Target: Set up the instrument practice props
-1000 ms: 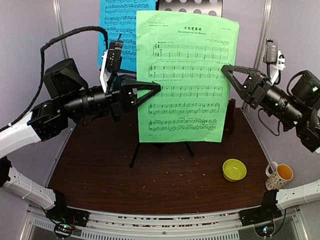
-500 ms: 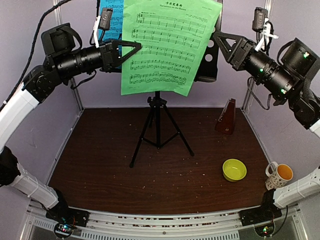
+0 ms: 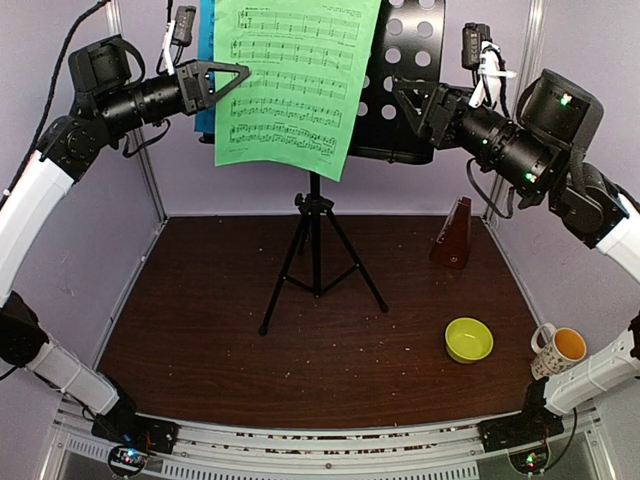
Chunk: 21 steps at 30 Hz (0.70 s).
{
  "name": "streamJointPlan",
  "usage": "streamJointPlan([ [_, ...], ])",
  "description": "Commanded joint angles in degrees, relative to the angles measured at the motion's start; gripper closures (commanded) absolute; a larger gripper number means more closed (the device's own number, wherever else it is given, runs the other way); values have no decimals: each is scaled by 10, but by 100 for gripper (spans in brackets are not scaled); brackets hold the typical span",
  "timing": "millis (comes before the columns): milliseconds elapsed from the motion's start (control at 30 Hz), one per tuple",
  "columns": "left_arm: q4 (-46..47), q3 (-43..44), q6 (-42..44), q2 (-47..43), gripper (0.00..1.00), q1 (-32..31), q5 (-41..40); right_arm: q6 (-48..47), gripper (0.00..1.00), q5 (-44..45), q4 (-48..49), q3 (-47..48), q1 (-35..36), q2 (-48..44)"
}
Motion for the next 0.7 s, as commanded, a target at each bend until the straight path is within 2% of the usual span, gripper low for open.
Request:
streamJointPlan([
  [0,37,18,-23,7,100,15,28,-5,45,24,-5,28,-3,13],
  [233,63,35,-22,3,100,17,36,-10,47,77,3,23,-2,27],
  [667,80,48,-20,12,100,18,44,-1,55,110,4,38,-9,66],
])
